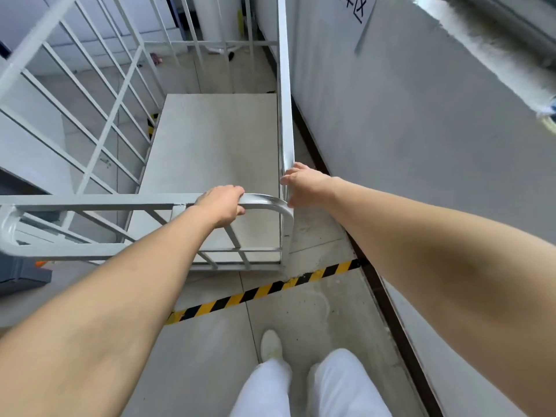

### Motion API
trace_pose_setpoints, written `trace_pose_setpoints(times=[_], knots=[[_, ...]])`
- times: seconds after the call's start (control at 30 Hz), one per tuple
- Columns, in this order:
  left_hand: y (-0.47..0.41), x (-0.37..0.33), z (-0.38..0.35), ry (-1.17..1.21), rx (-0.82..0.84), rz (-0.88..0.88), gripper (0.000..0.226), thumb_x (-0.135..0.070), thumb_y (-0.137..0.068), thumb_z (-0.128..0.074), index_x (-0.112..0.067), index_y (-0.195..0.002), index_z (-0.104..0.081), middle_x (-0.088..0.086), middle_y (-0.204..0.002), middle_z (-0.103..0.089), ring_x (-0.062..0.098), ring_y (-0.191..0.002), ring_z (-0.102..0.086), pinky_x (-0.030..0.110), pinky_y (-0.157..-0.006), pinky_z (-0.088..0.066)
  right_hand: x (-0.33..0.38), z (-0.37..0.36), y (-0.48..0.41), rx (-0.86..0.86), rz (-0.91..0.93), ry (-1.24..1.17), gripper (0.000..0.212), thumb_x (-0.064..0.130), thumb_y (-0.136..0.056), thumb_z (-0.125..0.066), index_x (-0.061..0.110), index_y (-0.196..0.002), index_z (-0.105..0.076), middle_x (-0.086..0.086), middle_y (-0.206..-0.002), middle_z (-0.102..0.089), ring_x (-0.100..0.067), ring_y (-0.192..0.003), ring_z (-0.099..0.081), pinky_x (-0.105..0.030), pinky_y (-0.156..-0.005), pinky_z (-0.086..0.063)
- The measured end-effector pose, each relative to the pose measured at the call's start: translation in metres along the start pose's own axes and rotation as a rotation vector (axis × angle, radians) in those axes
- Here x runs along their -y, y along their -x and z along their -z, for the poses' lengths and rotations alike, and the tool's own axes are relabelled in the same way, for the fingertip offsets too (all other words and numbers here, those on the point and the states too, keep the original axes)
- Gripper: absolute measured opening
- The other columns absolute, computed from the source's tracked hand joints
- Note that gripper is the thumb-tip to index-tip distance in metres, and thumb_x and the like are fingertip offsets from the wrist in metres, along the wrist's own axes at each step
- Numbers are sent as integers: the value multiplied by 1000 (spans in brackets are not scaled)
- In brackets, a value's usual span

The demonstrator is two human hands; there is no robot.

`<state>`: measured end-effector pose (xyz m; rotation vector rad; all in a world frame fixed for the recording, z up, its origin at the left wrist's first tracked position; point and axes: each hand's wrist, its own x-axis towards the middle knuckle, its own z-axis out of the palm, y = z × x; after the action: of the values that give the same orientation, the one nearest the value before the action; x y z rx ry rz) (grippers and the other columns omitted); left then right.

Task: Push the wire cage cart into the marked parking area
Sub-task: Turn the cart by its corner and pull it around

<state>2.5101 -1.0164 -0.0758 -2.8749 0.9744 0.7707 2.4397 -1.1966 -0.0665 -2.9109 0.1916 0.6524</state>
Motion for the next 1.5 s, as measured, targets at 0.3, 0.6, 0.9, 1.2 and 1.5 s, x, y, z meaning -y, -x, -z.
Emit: trace_pose_setpoints(times=[0.3,0.6,0.9,1.2,1.5], knots=[[3,-6,6,96,-34,158,19,-22,-92,-59,-20,-110,-61,0,-103,-70,31,-109,-57,35,-91,-47,-26,14,-32,-14,244,157,56,25,-87,-63,16,-139,-47,-2,-151,-33,-21,-144,-20,-34,-116,-28],[38,-1,-12,183,36,295,24,-27,-86,-68,-30,-109,-60,0,-107,-66,25,-102,-57,39,-92,-49,-32,7,-56,108,492,218,36,27,-89,-63,15,-123,-57,-1,-143,-48,-19,-146,-25,-31,-119,-22],[72,1,-21,204,132,378,39,-23,-86,-68,-29,-122,-58,2,-118,-64,23,-108,-55,35,-95,-46,-10,-15,-50,78,595,227,24,28,-83,-70,26,-83,-46,-6,-110,-58,-20,-119,-51,-27,-112,-31],[78,-10,-26,273,61,433,37,-10,-91,-59,-22,-126,-59,3,-118,-65,24,-107,-53,28,-82,-37,-5,-13,-43,117,470,189,31,21,-79,-70,14,-109,-65,-8,-116,-62,-24,-116,-53,-40,-98,-49],[74,-20,-16,353,77,523,52,-4,-90,-59,-23,-138,-52,0,-125,-66,23,-128,-49,28,-95,-38,-17,-4,-44,73,597,168,34,25,-88,-65,17,-121,-61,-4,-122,-57,-19,-123,-50,-24,-107,-32]])
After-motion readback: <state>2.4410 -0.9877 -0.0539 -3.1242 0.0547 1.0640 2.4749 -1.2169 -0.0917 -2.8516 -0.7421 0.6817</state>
